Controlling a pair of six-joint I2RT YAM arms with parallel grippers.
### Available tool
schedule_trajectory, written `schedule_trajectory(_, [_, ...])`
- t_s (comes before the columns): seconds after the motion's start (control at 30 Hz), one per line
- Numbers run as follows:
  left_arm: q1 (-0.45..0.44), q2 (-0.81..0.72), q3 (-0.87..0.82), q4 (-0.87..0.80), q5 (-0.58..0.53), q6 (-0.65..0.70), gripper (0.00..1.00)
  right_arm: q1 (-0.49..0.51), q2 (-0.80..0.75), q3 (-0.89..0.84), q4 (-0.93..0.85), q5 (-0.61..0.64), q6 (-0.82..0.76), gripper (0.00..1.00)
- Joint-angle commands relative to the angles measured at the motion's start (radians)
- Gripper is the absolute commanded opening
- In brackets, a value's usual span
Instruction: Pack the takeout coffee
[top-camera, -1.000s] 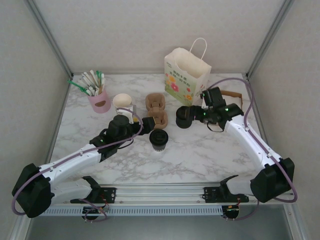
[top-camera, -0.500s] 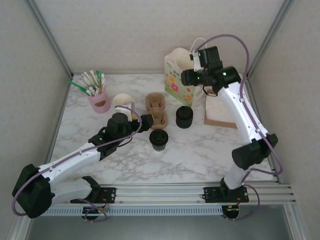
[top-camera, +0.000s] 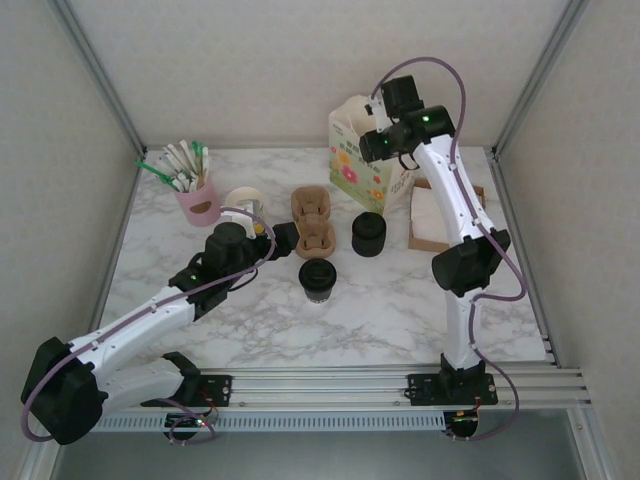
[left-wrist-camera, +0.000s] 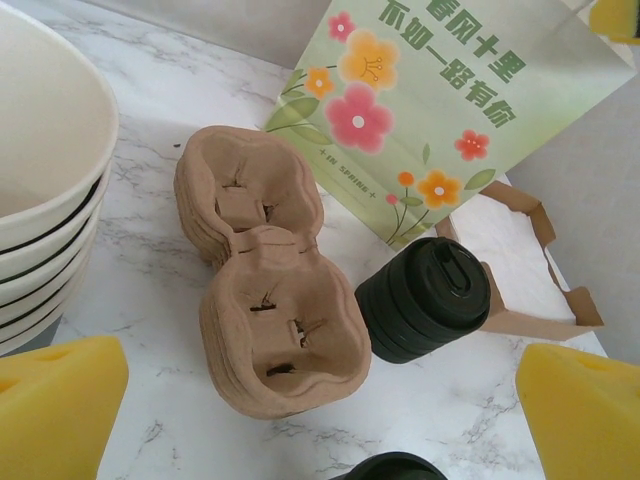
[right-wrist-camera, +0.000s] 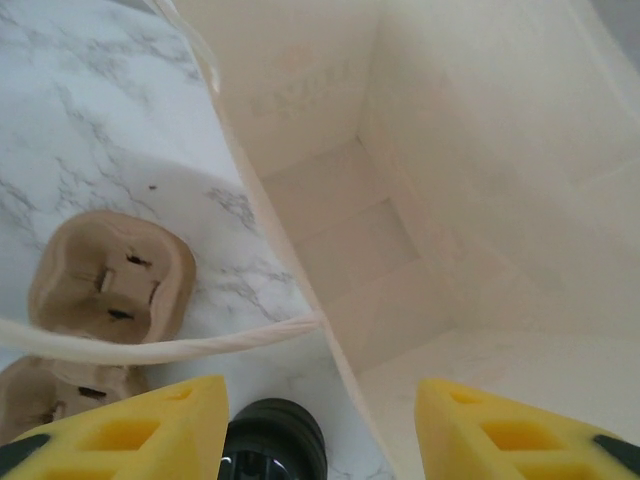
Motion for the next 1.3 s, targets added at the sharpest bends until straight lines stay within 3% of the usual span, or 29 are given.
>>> schedule_trajectory(0.0, [0.012,-0.017,-0.002,0.001,0.006,0.004,1.0,-0.008,0.023,0.047,-0.05,-0.02,-0.03,0.52])
schedule_trajectory(0.13, [0.013,-0.014,-0.002,0.002,0.012,0.002,1.0,-0.008,0.048,0.059,-0.062,-0.039,-0.037,0.48])
schedule_trajectory(0.37, [0.013,-0.012,0.001,0.004,0.011,0.001,1.0,-0.007,0.079,0.083,-0.066,-0.042,-0.05,0.32])
schedule_trajectory(0.8, [0.013,-0.021,0.001,0.007,0.005,-0.001,1.0,-0.007,0.121,0.106,-0.008,0.093,-0.105,0.06])
schedule_trajectory(0.97, [0.013,-0.034,-0.002,0.0,-0.002,0.004,1.0,-0.007,0.139,0.142,0.033,0.138,-0.134,0.0])
schedule_trajectory(1.27, [0.013,-0.055,-0.005,0.008,-0.004,-0.001,1.0,-0.002,0.06,0.155,0.076,0.174,-0.122,0.0])
